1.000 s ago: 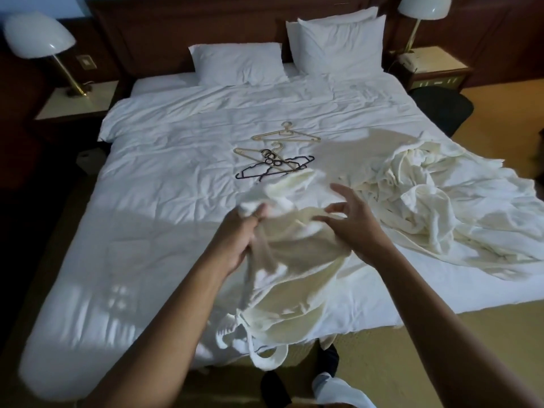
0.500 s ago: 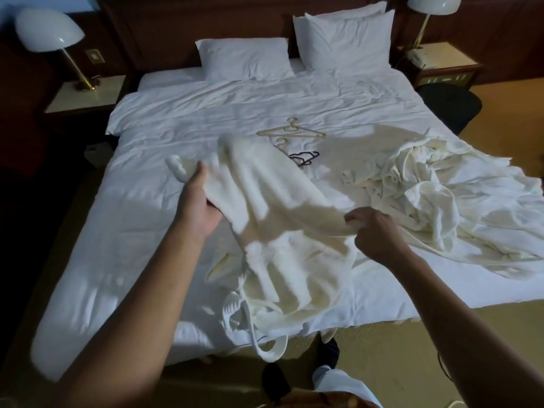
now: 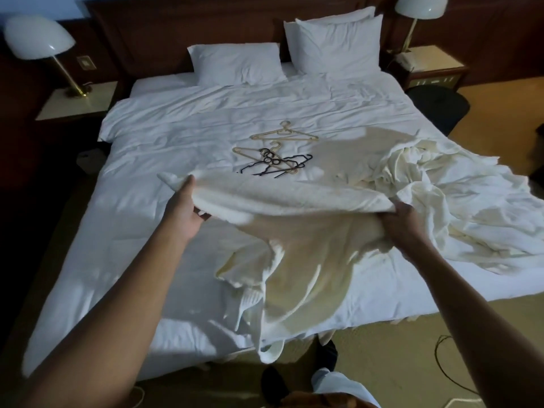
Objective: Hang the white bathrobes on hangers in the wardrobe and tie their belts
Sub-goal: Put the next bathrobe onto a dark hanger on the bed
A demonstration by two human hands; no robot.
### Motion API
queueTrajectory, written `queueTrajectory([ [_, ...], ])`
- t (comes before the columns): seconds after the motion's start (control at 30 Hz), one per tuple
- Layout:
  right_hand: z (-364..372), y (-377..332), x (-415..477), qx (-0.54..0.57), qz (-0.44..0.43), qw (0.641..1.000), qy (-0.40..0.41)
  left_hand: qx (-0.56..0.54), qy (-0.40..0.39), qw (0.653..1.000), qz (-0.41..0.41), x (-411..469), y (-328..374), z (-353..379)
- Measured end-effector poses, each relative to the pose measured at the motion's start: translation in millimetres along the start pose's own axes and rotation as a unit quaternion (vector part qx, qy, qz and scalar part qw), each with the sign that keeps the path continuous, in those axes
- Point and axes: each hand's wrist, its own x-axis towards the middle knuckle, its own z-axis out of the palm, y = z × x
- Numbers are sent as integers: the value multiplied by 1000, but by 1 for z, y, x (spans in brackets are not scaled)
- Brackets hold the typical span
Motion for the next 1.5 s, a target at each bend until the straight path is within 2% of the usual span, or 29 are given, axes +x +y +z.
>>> queueTrajectory([
  [0.1,-21,-35,2,145,29,987,69,174,-13,985,-3,5,-15,8],
  [0.2,-35,-92,-1,218,-8,974,60,334,-28,941,43,-11,-43,33],
  [0.27,-33,-124,1,258,-40,965,30,360,-124,920,91,-36,-63,62],
  [0.33,-17,-153,1,287,-69,955,-19,383,-258,878,129,-64,-77,99],
  [0.37,-7,-164,1,301,-82,949,-52,400,-284,855,169,-70,-82,115],
  [0.4,2,-174,0,323,-95,937,-96,398,-272,853,201,-70,-82,129],
  [0.43,9,-180,1,349,-104,920,-144,359,-229,881,208,-64,-78,139],
  [0.5,14,-174,7,380,-121,888,-227,236,-161,944,167,-52,-61,143],
  [0.53,16,-162,13,349,-134,896,-239,215,-147,954,151,-51,-50,138],
  [0.6,27,-124,19,171,-169,946,-217,248,-128,950,137,-50,-35,120],
  [0.63,39,-103,16,72,-165,959,-218,254,-111,952,133,-50,-32,113],
  [0.7,72,-64,1,-52,-129,955,-263,216,-101,966,101,-48,-32,102],
  [0.73,89,-49,-6,-57,-111,955,-270,191,-118,971,83,-50,-32,101],
  [0.8,114,-31,-15,-11,-77,966,-248,161,-170,970,66,-50,-37,95],
  [0.87,116,-26,-14,22,-53,977,-203,172,-172,968,70,-45,-39,78],
  [0.93,97,-24,-7,71,-27,984,-161,192,-119,971,84,-37,-33,55],
  [1.03,60,-28,8,198,-5,976,-93,232,5,967,107,-24,-23,16],
  [1.07,48,-38,7,239,13,968,-73,255,30,960,114,-22,-20,5],
  [1.13,28,-62,6,301,37,950,-70,292,32,948,123,-19,-15,-6],
  [1.2,10,-93,7,325,24,943,-64,297,18,946,130,-18,2,0],
  [1.27,-11,-127,7,354,-14,934,-44,282,11,943,176,-17,31,24],
  [1.37,-47,-181,14,419,-70,905,-20,289,-20,916,279,-24,83,75],
  [1.43,-72,-210,17,451,-102,887,-18,301,-48,902,307,-31,113,105],
  [1.5,-90,-228,20,431,-155,888,-30,339,-48,886,311,-35,137,126],
])
